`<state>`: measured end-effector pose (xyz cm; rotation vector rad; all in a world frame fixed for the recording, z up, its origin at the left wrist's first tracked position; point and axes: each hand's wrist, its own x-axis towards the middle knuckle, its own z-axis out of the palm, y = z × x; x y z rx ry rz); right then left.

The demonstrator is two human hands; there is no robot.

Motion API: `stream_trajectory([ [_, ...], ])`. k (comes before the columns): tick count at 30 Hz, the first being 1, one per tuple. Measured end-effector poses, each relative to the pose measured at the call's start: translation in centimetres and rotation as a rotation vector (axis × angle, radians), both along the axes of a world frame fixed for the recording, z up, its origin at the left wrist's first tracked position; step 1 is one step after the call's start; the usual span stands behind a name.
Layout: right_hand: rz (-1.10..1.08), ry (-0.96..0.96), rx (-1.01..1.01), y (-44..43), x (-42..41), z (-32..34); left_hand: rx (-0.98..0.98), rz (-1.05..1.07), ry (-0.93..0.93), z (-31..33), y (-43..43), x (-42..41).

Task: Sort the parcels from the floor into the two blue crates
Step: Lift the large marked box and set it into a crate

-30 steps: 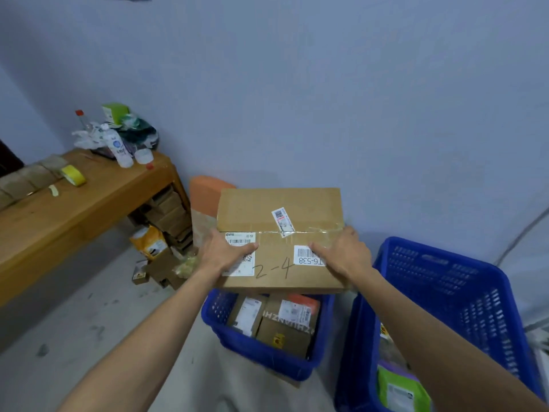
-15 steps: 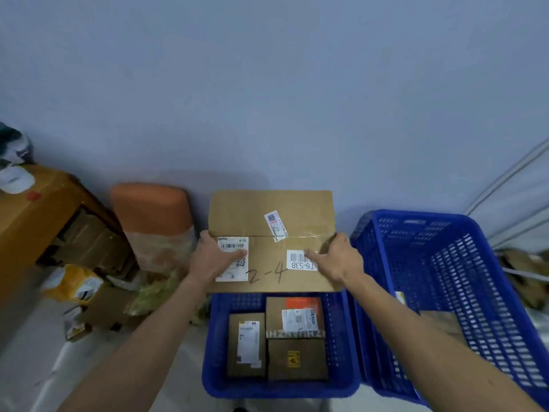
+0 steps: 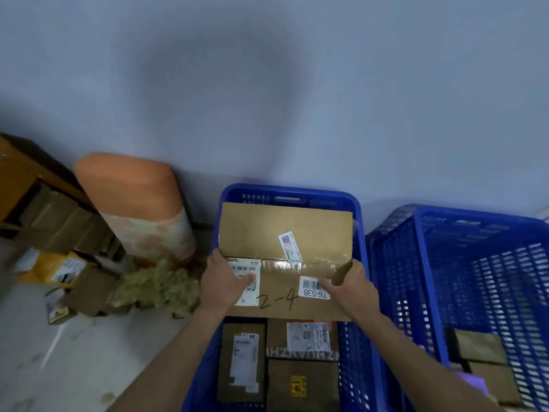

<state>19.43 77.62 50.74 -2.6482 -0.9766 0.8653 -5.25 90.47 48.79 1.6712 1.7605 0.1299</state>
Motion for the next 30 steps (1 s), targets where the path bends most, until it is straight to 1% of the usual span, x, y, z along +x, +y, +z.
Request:
stream_trajectory([
  [5, 0.015, -0.045, -0.016, 1.2, 0.9, -5.3, -0.017, -0.029, 0.002, -5.3, 1.1, 1.0],
  [10, 0.009, -0.024, -0.092, 2.4, 1.6, -10.1, -0.061, -0.045, -0.006, -9.7, 2.6, 2.2],
  [13, -0.008, 0.009, -0.088, 2.8, 2.3, -12.6, -0.116, -0.076, 0.02, -12.3, 3.7, 2.9],
  [18, -0.007, 0.043, -0.108, 3.6, 3.4, -15.9, -0.189, -0.08, 0.001, -16.5, 4.8, 3.6],
  [21, 0.006, 0.058, -0.104, 3.8, 3.5, -17.6, -0.195, -0.084, 0.026, -18.4, 4.8, 3.7],
  [26, 0.114, 0.019, -0.146, 3.6, 3.7, -19.7, -0.27, -0.21, 0.04, -20.7, 5.5, 3.4],
  [30, 0.156, 0.076, -0.201, 3.4, 3.6, -20.7, -0.271, -0.259, 0.02, -21.3, 5.0, 3.2],
])
